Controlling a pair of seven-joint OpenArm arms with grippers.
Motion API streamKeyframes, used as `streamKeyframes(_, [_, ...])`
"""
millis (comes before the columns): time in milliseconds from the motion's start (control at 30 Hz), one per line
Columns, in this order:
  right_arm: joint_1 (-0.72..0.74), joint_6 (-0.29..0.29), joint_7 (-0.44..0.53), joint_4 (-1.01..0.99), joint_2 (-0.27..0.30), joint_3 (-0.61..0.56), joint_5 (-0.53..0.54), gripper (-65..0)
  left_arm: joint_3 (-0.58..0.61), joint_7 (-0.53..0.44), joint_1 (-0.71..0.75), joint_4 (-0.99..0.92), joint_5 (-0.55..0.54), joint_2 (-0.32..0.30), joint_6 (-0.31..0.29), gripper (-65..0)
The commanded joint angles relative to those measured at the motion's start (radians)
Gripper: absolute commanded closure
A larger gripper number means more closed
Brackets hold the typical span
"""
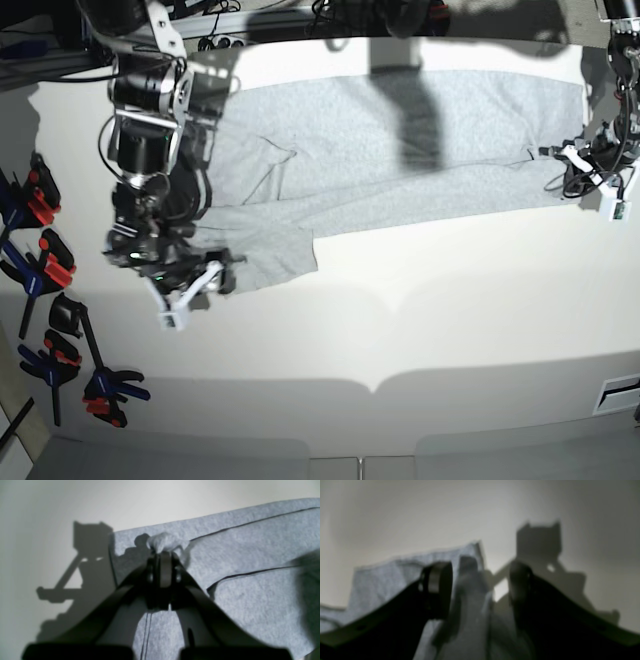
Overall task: Fold the T-shirt properly
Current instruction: 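Lay the held hem over the shirt body with both grippers, then move the right gripper to the folded edge corner and grasp it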
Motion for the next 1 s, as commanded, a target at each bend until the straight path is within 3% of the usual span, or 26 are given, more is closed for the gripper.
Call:
streamKeyframes(0, [0.041, 0.006, 0.039, -0.018, 0.010, -0.026, -0.009, -34.0, -0.008, -0.017, -0.008, 0.016, -0.009, -0.021, 0.000, 0.0])
streamKeyframes(100, [0.042, -0.015, 0.091, -0.084, 0.010, -0.119, -0.033, -34.0, -0.008, -0.017, -0.008, 0.016, -0.009, -0.021, 0.000, 0.0])
streamKeyframes(167, [0.036, -0.042, 0.110, -0.103, 0.009, -0.171, -0.032, -30.2, -0.008, -0.017, -0.008, 0.016, -0.009, -0.021, 0.000, 0.0])
streamKeyframes(267, [0.034, -0.049, 0.100, -0.103, 0.005, -0.221, -0.032, -18.2, -0.008, -0.017, -0.008, 0.016, -0.009, -0.021, 0.000, 0.0])
streamKeyframes(367, [0.040, -0.060, 0.080, -0.097, 0.002, -0.227, -0.028, 0.0, -0.008, -0.017, -0.008, 0.016, -0.008, -0.021, 0.000, 0.0])
streamKeyframes(667, [-0.017, -0.050, -0.084, 0.168, -0.007, -0.226, 0.058, 0.0, -0.008, -0.032, -0.008, 0.016, -0.001, -0.021, -0.001, 0.0])
streamKeyframes(967, [-0.384, -0.025, -0.154, 0.724, -0.005, -0.226, 0.045, 0.0, -0.008, -0.139, -0.008, 0.016, -0.001, -0.021, -0.002, 0.0])
